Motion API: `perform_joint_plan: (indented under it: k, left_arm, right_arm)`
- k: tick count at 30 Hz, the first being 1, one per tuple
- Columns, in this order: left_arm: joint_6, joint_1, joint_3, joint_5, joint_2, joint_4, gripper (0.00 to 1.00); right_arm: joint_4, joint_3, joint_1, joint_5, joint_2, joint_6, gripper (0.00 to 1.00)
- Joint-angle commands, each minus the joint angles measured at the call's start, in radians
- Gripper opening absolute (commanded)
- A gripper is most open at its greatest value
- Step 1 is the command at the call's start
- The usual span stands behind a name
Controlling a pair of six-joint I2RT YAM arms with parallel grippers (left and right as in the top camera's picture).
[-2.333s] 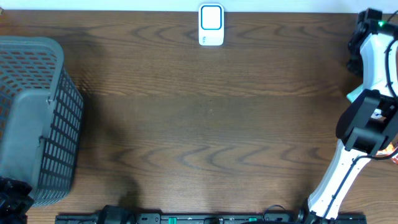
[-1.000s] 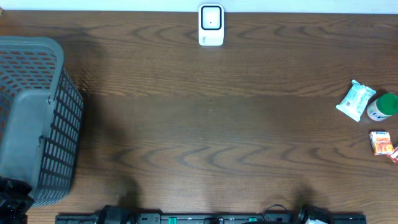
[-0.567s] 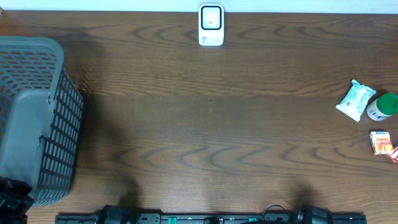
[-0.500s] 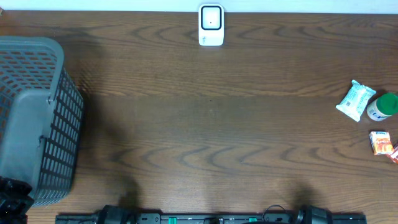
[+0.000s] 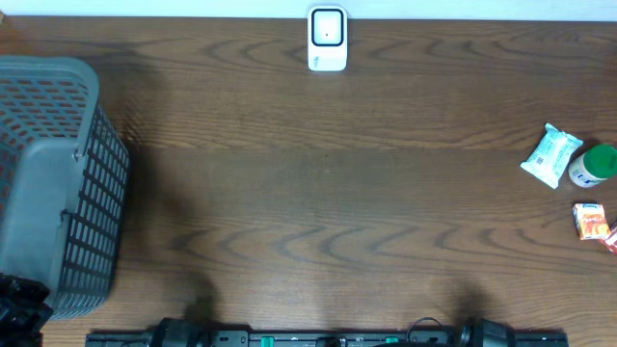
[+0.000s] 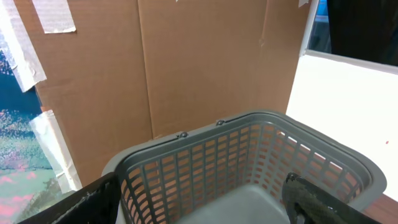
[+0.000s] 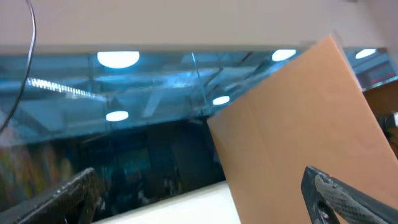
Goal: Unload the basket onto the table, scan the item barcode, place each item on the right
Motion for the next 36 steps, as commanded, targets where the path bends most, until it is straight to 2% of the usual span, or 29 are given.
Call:
perform_joint_plan:
  k: [1, 5, 9, 15, 21, 29, 32, 36]
  left_arm:
    - [-0.006, 0.003, 0.0, -0.01, -0.004, 0.002, 0.83]
    - [-0.005, 0.003, 0.0, -0.01, -0.004, 0.001, 0.83]
    - [-0.005, 0.003, 0.0, -0.01, -0.004, 0.002, 0.83]
    - [-0.006, 0.003, 0.0, -0.01, -0.004, 0.001, 0.83]
    - [-0.005, 0.003, 0.0, -0.01, -0.004, 0.001, 0.83]
    - [-0.005, 0.003, 0.0, -0.01, -0.004, 0.001, 0.83]
    - [-0.006, 0.003, 0.0, -0.01, -0.004, 0.001, 0.83]
    - [-0.006, 0.003, 0.0, -0.01, -0.004, 0.001, 0.83]
  right_arm:
    - [0.056, -0.056, 0.009, -0.002, 0.007, 0.011, 0.99]
    - [0.1, -0.071, 0.008, -0.037, 0.008, 0.018, 0.99]
    - [0.243, -0.135, 0.035, -0.112, 0.01, 0.1, 0.99]
    - [0.486, -0.368, 0.155, -0.182, 0.01, 0.173, 0.99]
    - [0.584, -0.692, 0.319, -0.175, 0.01, 0.172, 0.99]
    - [0.782, -1.141, 0.364, -0.092, -0.014, 0.173, 0.99]
    - [0.953, -1.468, 0.363, -0.092, -0.161, 0.173, 0.99]
    - [1.088, -1.699, 0.353, -0.086, -0.303, 0.172, 0.99]
